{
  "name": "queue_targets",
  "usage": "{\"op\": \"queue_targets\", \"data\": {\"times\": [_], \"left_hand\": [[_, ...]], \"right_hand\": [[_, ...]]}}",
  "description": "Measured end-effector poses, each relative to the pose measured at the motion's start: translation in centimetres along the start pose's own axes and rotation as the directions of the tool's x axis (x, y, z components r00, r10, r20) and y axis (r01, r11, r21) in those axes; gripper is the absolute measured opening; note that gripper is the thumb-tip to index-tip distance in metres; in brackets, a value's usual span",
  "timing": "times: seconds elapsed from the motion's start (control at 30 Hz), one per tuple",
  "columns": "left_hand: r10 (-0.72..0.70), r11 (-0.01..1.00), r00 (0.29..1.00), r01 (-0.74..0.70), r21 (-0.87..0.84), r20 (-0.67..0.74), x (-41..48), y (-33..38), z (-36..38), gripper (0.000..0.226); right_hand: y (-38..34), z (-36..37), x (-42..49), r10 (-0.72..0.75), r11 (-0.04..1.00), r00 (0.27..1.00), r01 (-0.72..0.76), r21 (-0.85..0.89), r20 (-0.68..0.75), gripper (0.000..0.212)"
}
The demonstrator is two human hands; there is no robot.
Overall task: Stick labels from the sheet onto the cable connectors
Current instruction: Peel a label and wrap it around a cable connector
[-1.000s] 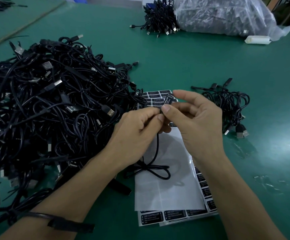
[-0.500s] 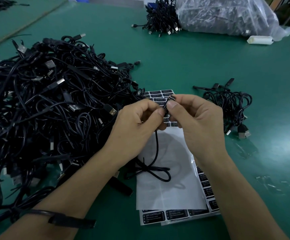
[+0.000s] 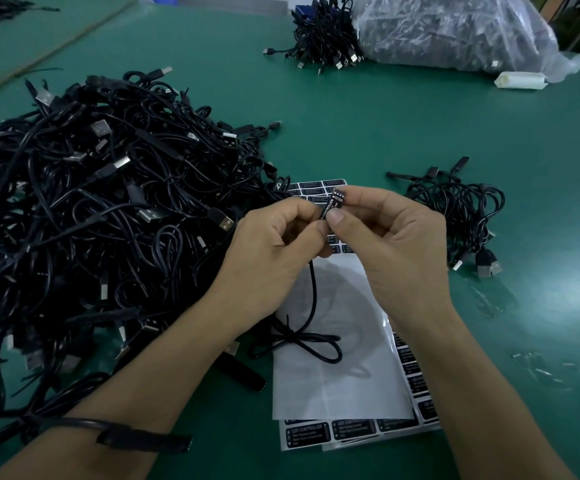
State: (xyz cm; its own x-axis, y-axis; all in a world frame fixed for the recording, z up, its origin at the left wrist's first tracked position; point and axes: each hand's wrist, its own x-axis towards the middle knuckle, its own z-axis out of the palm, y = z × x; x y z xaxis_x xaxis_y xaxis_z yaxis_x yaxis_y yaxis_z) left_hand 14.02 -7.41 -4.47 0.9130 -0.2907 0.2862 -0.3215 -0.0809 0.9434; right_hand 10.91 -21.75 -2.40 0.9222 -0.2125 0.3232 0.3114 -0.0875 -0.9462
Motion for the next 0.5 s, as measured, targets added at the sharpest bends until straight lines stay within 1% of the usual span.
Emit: {"op": "queue_targets", "data": {"times": [0.17,0.23,0.33,0.43,0.5], "left_hand": [[-0.004,0.999,1.000,0.004,-0.032,-0.006,-0.05,-0.02,0.04,0.023],[0.003,0.999,1.000,-0.004,-0.044,-0.025,-0.07,-0.08,0.09,0.020],[0.044,0.998,0.998,-0.046,-0.043,-0.038,-0.07,-0.13,0.12,0.009],[0.083,0.996,0.996,-0.084,-0.030,-0.037,-0.09,-0.19,0.11,0.006],[0.089,0.995,0.996,-0.090,-0.031,-0.031,-0.10,-0.27,0.07,0.006]], "right_hand": [[0.00,0.10,-0.06,-0.020,0.999,1.000,0.020,0.035,0.012,0.029],[0.07,0.05,-0.04,-0.026,0.999,0.999,0.026,0.035,0.021,0.028],[0.13,0.01,-0.04,-0.038,0.998,0.999,0.037,0.049,0.017,0.024],[0.17,0.04,-0.03,-0.035,0.997,0.999,0.035,0.068,0.005,0.015],[0.16,0.05,0.03,-0.047,0.996,0.999,0.048,0.069,-0.008,0.015]]}}
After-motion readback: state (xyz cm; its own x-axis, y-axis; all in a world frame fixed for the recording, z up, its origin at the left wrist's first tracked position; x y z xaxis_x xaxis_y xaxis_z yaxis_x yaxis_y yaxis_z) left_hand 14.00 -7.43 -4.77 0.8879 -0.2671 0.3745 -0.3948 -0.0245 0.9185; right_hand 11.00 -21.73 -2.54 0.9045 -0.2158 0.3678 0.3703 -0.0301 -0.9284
